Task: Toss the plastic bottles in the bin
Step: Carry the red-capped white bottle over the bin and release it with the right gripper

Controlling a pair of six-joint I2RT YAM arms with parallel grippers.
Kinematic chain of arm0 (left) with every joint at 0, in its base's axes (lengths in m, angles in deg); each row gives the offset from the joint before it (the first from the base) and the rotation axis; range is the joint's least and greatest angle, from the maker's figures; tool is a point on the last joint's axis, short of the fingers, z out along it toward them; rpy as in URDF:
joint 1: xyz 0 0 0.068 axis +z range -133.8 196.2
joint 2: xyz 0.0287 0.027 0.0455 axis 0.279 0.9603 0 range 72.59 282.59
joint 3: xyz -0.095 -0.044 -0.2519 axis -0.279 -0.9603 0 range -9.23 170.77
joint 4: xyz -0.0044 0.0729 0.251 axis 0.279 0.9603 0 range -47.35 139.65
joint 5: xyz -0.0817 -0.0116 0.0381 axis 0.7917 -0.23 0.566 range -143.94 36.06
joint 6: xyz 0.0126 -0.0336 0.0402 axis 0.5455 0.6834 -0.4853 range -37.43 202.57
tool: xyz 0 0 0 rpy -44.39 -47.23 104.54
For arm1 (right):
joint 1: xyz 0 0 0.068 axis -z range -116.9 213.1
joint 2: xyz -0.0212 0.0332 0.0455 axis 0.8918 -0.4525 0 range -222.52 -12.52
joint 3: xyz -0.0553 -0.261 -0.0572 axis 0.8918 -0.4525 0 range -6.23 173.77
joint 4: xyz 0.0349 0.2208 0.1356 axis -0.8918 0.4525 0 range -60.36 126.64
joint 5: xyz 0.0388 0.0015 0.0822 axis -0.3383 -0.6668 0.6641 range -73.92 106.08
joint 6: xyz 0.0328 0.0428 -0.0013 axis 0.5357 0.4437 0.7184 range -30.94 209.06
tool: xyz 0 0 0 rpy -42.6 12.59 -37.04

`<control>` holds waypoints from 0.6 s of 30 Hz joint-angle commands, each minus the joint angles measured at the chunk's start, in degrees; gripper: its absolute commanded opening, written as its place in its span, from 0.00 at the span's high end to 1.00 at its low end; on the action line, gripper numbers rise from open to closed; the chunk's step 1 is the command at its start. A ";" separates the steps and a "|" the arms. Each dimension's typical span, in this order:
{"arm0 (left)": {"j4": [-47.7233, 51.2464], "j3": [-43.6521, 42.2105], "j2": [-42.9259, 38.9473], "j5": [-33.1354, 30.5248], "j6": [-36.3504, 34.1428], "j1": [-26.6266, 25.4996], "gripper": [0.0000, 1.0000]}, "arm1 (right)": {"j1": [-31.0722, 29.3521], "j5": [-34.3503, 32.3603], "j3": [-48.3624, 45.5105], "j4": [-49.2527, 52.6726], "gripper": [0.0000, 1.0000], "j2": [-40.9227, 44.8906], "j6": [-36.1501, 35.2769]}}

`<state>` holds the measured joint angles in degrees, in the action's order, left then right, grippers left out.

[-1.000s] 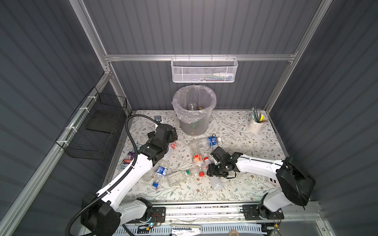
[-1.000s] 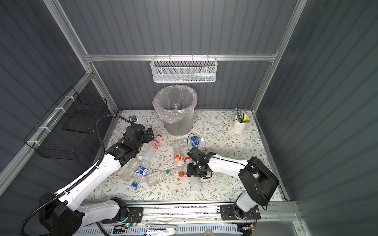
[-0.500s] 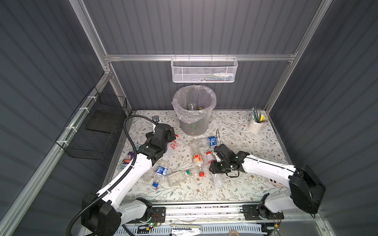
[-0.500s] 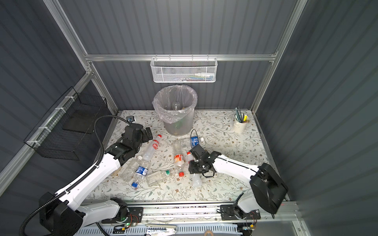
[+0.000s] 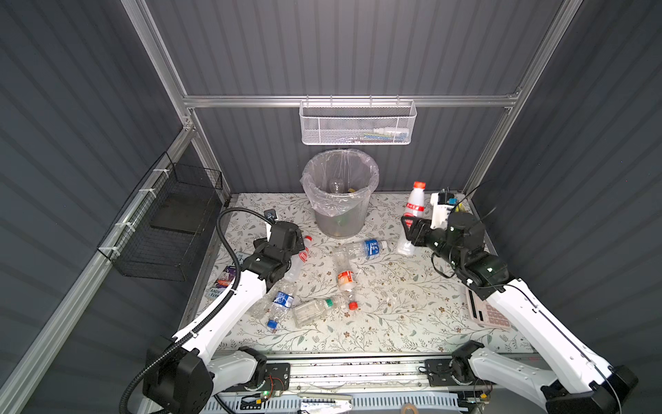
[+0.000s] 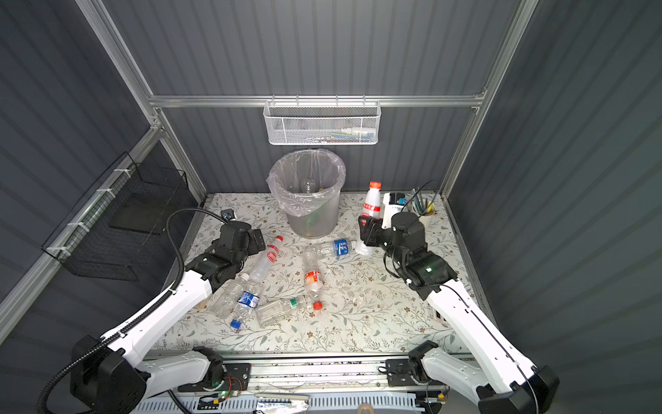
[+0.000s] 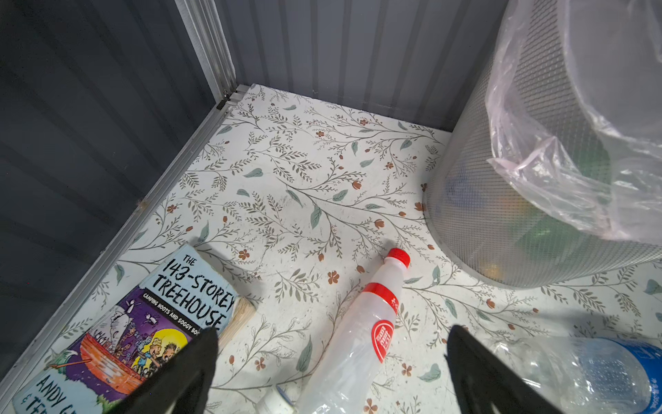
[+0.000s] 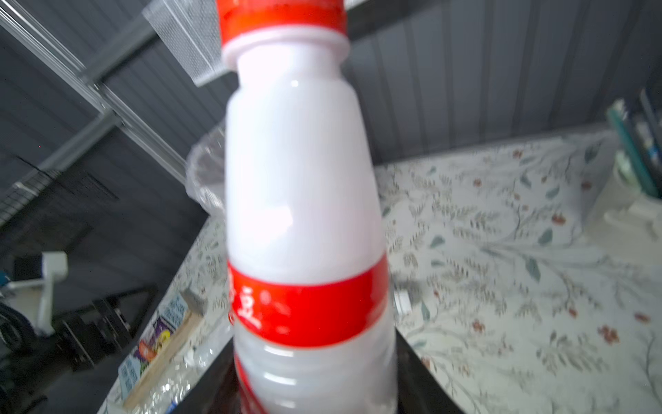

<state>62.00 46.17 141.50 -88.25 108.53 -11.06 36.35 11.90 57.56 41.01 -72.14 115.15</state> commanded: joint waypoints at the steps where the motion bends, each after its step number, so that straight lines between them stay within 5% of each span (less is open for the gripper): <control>1: 0.50 -0.89 0.05 0.63 1.18 0.28 0.01 | 0.97 -1.76 4.59 -12.46 0.46 -2.94 -4.08; 8: 1.96 -2.31 0.21 2.20 2.28 0.20 0.01 | 1.10 7.16 19.51 -27.07 0.43 -21.93 0.46; 14: 3.68 -3.02 0.90 2.13 3.71 0.20 0.01 | 1.02 16.70 46.30 -12.47 0.32 -46.50 3.45; 18: 6.40 -1.80 3.33 1.68 3.84 0.20 0.01 | 0.67 17.72 67.23 4.80 0.11 -57.71 -0.83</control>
<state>64.93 43.85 143.03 -86.76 111.26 -11.06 37.29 26.41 114.59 32.21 -126.54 116.53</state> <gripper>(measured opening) 0.992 0.859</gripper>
